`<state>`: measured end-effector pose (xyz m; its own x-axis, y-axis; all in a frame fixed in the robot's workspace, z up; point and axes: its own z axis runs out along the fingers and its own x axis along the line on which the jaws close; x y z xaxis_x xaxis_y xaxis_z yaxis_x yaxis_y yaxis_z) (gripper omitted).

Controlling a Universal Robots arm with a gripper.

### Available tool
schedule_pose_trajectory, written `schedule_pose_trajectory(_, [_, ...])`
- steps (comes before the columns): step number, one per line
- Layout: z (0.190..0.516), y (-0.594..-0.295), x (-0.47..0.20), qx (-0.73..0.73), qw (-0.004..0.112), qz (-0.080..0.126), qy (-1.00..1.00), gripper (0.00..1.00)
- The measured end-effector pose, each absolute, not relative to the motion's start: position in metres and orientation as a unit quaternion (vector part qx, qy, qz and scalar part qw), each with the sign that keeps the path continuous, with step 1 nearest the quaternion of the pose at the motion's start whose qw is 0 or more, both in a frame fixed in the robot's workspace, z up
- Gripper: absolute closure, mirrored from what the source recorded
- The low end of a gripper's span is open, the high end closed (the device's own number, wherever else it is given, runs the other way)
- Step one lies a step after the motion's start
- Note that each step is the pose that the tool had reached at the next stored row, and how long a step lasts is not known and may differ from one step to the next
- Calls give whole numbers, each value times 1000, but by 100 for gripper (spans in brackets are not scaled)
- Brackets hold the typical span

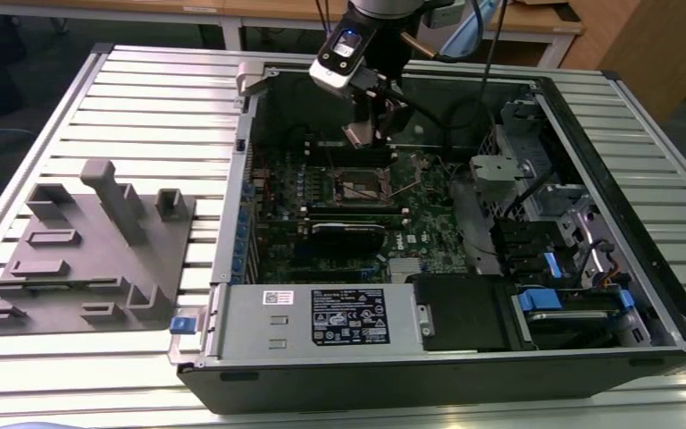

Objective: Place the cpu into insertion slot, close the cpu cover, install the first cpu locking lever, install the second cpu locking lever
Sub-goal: 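Place the cpu into insertion slot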

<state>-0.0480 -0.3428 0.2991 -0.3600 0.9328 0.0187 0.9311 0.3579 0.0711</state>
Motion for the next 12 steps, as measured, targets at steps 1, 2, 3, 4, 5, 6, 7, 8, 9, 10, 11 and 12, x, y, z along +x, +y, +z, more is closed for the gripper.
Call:
schedule_pose_trajectory(1, [299,-343,-48,566,12,35,824,46])
schedule_pose_trajectory(2, [299,-343,-48,566,12,35,824,46])
schedule_pose_trajectory(3, [299,-343,-48,566,12,35,824,46])
schedule_pose_trajectory(4, [299,-343,-48,566,12,35,824,46])
schedule_pose_trajectory(5, [299,-343,-48,566,12,35,824,46])
schedule_pose_trajectory(6, [299,-343,-48,566,12,35,824,46])
schedule_pose_trajectory(7, [299,-343,-48,566,12,35,824,46])
schedule_pose_trajectory(8, [299,-343,-48,566,12,35,824,46])
schedule_pose_trajectory(9, [299,-343,-48,567,13,35,823,46])
schedule_pose_trajectory(10, [299,-343,-48,569,13,35,821,46])
schedule_pose_trajectory(11, [299,-343,-48,573,13,35,818,46])
schedule_pose_trajectory(12, [299,-343,-48,580,13,35,814,46])
